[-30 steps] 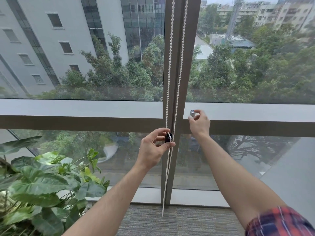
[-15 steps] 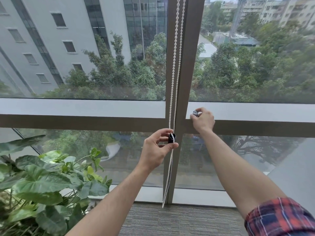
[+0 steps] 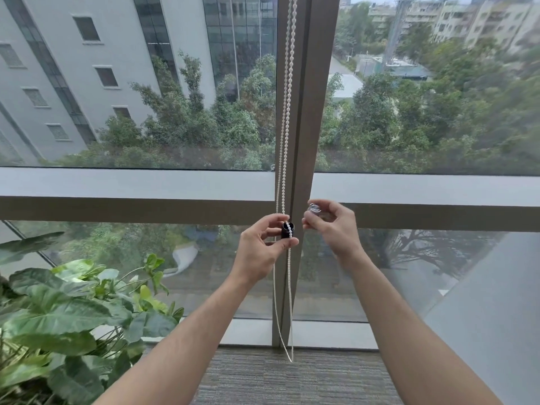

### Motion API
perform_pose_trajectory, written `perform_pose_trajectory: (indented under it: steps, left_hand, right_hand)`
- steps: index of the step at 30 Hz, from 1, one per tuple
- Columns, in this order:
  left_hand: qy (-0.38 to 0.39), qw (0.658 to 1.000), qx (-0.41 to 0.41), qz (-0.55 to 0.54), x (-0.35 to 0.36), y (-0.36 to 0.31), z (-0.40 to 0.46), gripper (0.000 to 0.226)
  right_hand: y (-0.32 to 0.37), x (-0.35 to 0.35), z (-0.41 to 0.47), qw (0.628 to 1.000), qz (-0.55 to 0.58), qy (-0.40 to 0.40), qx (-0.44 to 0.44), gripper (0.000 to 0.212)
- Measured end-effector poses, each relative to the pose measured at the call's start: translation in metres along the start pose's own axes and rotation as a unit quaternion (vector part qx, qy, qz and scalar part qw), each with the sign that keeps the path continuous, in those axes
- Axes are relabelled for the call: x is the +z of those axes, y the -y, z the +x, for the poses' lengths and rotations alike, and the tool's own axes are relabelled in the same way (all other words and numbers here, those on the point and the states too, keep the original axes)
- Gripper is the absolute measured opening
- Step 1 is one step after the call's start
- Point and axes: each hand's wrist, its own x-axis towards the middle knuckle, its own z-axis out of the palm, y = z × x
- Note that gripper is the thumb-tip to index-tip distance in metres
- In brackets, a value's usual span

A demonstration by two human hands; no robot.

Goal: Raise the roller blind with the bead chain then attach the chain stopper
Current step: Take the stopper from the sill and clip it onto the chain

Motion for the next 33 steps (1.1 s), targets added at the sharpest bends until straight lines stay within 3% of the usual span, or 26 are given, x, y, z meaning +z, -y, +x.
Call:
perform_pose_trajectory:
  steps: [4,11,18,25,28,33]
  left_hand:
    - [-0.008,1.0,-0.001,-0.003,0.003,-0.002,0.002,0.046]
    - [-0.007,1.0,-0.004,-0.004,0.003,-0.006,0.002,0.046]
    - [-0.008,1.0,-0.004,-0.008,0.001,-0.007,0.0,0.044]
    - [-0.005,1.0,-0.006,-0.013,-0.001,-0.008,0.001,0.044]
    - [-0.001,1.0,-0.006,-0.015,-0.003,-0.008,0.001,0.044]
    - [0.002,1.0,-0.007,-0.025,-0.002,-0.01,0.001,0.04]
  right_hand:
    - [0.01,0.002,-0.012,0.998,0.0,0.059,-0.023,0.029]
    - [0.024,0.001,-0.023,0.991,-0.082,0.089,-0.052,0.048]
    - [0.03,-0.003,-0.025,0.984,-0.137,0.096,-0.065,0.034]
    - [0.044,0.001,-0.028,0.97,-0.152,0.155,-0.107,0.035]
    - [0.048,0.003,-0.028,0.958,-0.19,0.15,-0.153,0.038]
    - [0.056,0.005,-0.03,0.954,-0.214,0.148,-0.152,0.031]
